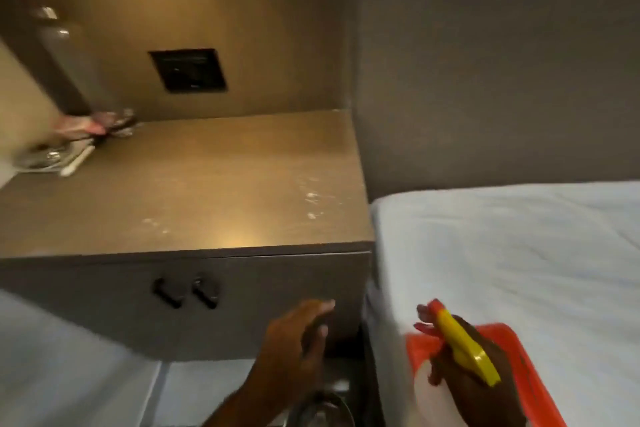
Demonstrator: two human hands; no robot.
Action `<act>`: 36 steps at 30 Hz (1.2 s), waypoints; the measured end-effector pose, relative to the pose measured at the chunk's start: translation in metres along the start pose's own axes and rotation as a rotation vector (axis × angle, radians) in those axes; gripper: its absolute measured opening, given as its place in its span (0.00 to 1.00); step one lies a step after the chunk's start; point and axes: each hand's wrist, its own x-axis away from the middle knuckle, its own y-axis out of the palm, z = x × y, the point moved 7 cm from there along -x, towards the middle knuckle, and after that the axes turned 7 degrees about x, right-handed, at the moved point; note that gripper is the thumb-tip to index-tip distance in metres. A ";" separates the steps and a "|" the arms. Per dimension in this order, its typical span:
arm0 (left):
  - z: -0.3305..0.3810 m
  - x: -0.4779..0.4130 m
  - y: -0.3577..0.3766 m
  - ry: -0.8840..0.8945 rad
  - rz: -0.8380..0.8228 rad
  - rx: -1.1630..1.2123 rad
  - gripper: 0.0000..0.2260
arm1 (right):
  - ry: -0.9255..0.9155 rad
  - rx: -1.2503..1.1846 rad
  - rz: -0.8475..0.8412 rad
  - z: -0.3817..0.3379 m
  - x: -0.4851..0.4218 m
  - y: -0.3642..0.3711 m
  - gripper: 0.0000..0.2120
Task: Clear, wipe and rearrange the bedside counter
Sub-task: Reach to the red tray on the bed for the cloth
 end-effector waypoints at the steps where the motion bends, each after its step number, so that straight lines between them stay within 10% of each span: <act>1: 0.005 -0.002 -0.030 0.058 0.114 -0.037 0.15 | -0.006 -0.041 -0.049 -0.017 -0.002 0.017 0.31; 8: -0.023 0.006 -0.175 0.028 0.493 -0.079 0.17 | -0.190 -0.163 -0.063 -0.119 -0.050 0.140 0.33; 19: -0.050 0.004 -0.189 -0.005 0.457 -0.038 0.19 | -0.106 -0.157 0.105 -0.116 -0.058 0.163 0.28; 25: 0.000 -0.027 -0.109 0.133 0.256 0.030 0.17 | -0.103 -0.334 0.377 -0.084 -0.007 0.090 0.34; 36: 0.010 -0.031 0.236 0.029 -0.683 -0.097 0.20 | 0.336 0.004 1.139 0.143 0.134 -0.104 0.26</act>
